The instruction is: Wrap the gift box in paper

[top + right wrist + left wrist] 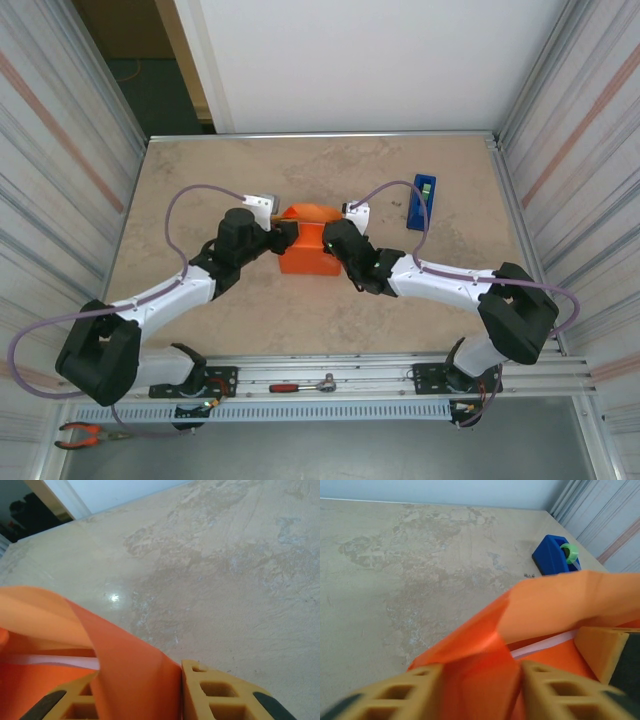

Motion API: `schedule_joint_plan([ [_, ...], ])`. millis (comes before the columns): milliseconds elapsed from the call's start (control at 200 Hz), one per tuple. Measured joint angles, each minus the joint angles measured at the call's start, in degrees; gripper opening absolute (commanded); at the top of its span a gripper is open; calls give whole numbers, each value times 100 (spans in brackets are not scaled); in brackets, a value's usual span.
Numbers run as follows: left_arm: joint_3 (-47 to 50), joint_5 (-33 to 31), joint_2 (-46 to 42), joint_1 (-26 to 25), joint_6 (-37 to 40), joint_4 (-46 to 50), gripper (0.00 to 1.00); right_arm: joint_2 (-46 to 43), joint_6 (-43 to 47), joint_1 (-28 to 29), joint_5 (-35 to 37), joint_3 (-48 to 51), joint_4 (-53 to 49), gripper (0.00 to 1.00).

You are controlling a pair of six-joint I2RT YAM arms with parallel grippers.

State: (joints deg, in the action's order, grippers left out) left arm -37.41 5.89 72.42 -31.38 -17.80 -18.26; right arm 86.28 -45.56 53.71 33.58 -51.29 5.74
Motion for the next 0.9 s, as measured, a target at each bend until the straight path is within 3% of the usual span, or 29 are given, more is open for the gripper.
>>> schedule_joint_plan([
  [15,-2,0,0,-2,-2,-4,98,0,-11,4,-2,0,0,27],
  [40,-4,-2,-9,-15,0,0,99,0,-28,7,-11,0,-2,27],
  [551,-258,-566,-136,116,214,350,99,0,-48,33,-13,0,-20,27],
  [721,-221,-573,-625,256,190,538,99,0,-48,33,-13,0,-20,27],
  [897,-221,-586,-857,-26,227,660,99,0,-50,33,-13,0,-15,27],
])
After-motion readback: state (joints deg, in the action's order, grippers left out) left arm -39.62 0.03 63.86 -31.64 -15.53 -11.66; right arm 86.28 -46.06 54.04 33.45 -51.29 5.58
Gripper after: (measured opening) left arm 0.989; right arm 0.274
